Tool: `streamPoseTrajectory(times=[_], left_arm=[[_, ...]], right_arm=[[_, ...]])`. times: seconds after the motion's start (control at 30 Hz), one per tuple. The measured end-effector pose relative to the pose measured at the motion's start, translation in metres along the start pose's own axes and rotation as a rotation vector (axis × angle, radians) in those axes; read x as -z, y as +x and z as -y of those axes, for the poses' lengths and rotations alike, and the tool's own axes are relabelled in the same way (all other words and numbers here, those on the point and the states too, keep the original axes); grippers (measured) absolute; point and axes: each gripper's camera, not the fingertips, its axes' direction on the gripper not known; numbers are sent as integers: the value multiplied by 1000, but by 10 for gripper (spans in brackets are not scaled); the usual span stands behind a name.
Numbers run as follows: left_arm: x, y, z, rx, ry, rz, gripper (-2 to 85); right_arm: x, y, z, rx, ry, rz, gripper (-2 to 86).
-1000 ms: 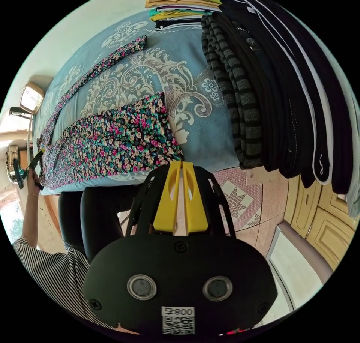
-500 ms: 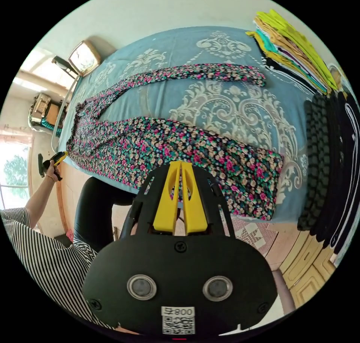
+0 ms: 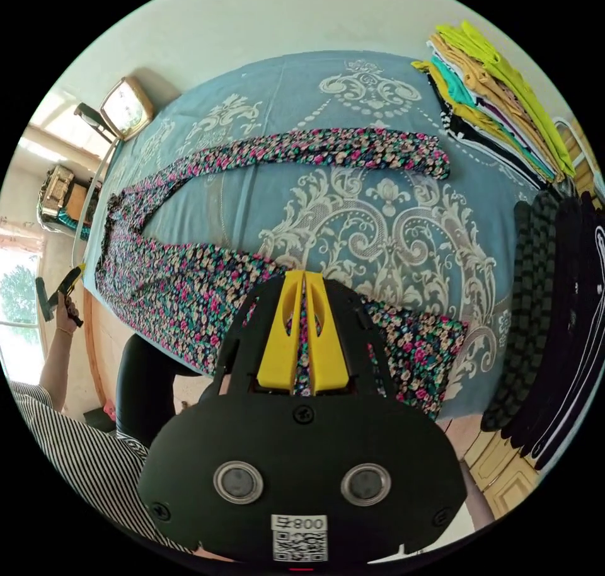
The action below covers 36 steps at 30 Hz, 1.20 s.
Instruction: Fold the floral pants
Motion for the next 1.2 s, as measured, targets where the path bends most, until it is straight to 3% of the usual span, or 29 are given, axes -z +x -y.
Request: streamPoseTrajectory(times=[0.17, 0.37, 0.47, 0.7, 0.87, 1.03, 1.2], left_arm=[[-102, 107, 93, -368, -134, -38, 58], [-182, 167, 149, -528, -242, 60, 41], [-215, 184, 164, -575, -306, 127, 22], [-242, 210, 193, -581, -287, 120, 5], [-236, 221, 231, -509, -144, 55, 3], [-264, 223, 280, -428, -117, 38, 4], [-326, 219, 317, -291, -198, 101, 8]], right_arm=[[-6, -23, 55, 231, 77, -161, 59], [-42, -63, 85, 542, 66, -313, 64], [-61, -68, 96, 588, 51, -326, 55], [-75, -63, 120, 581, 32, -283, 9], [-40, -44, 146, 529, 98, -169, 3], [-16, -20, 207, 452, 133, -76, 3], [-51, 0, 287, 333, -39, -222, 11]])
